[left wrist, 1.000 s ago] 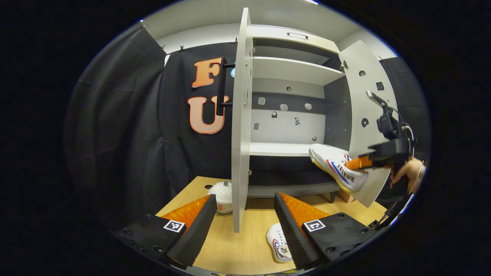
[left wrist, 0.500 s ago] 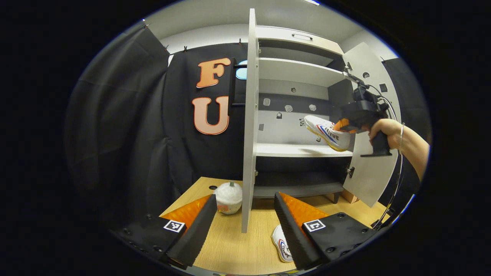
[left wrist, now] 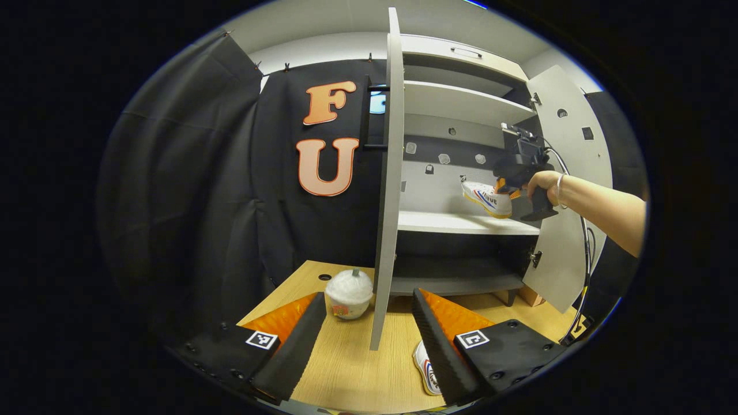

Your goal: Grab one shoe with the right hand and put it into the shoe cabinet, grab the other shoe with the left hand and put it into the shoe cabinet; then close the right door with the right hand and the left door with the left hand.

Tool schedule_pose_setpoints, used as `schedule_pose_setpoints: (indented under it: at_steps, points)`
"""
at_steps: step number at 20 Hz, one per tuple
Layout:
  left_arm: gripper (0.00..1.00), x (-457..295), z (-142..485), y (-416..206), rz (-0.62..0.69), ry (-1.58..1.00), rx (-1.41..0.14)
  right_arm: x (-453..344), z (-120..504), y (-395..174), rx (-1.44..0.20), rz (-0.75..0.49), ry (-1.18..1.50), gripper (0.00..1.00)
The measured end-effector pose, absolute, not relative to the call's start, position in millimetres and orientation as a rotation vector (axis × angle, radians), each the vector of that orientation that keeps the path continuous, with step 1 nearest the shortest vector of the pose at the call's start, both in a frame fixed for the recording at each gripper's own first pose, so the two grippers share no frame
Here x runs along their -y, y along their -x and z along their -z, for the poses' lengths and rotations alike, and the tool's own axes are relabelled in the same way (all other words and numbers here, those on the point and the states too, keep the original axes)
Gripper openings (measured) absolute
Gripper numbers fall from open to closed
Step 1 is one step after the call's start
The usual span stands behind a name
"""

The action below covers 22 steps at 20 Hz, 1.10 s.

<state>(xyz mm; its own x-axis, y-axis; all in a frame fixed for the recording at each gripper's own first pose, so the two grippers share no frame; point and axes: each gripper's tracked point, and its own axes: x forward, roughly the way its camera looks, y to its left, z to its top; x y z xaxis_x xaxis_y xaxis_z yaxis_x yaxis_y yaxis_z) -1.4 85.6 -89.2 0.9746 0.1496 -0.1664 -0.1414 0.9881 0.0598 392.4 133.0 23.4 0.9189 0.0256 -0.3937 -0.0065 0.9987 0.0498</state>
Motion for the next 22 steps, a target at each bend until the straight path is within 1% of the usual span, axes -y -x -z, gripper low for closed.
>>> schedule_pose_setpoints:
  at_steps: [4,7,8,9,11,12,13,14,15,18,19,20,21,22]
  points:
    - [0.97,-87,92,-5,-0.158,-0.048,-0.183,-126,7,-413,-0.472,0.018,-0.028,0.01]
    - [0.96,-87,96,-9,-0.16,-0.058,-0.19,-126,7,-417,-0.471,0.014,-0.037,0.01]
    - [0.99,-87,98,-10,-0.158,-0.059,-0.199,-125,6,-414,-0.467,0.012,-0.03,0.02]
    - [0.97,-86,99,-10,-0.154,-0.057,-0.201,-124,6,-412,-0.465,0.009,-0.012,0.06]
    - [0.97,-83,95,-10,-0.148,-0.055,-0.196,-130,5,-411,-0.45,-0.013,-0.013,0.06]
    - [0.97,-82,95,-9,-0.146,-0.059,-0.195,-127,-1,-410,-0.433,-0.001,-0.025,0.1]
    - [0.97,-81,94,-8,-0.145,-0.065,-0.192,-125,-11,-410,-0.408,0.0,-0.042,0.19]
    - [0.97,-79,92,-7,-0.144,-0.069,-0.187,-122,-21,-407,-0.385,-0.003,-0.056,0.21]
    - [0.97,-77,91,-6,-0.142,-0.07,-0.183,-123,-30,-398,-0.37,-0.011,-0.06,0.27]
    - [0.94,-64,92,-3,-0.122,-0.072,-0.184,-122,-53,-370,-0.3,-0.043,-0.048,0.4]
    - [0.94,-61,93,-1,-0.117,-0.075,-0.185,-123,-60,-357,-0.278,-0.057,-0.046,0.52]
    - [0.97,-57,95,1,-0.11,-0.074,-0.186,-121,-66,-343,-0.257,-0.067,-0.044,0.52]
    - [0.94,-53,96,1,-0.103,-0.069,-0.19,-119,-72,-329,-0.238,-0.075,-0.037,0.66]
    - [0.96,-49,99,2,-0.095,-0.063,-0.194,-116,-77,-315,-0.216,-0.084,-0.031,0.7]
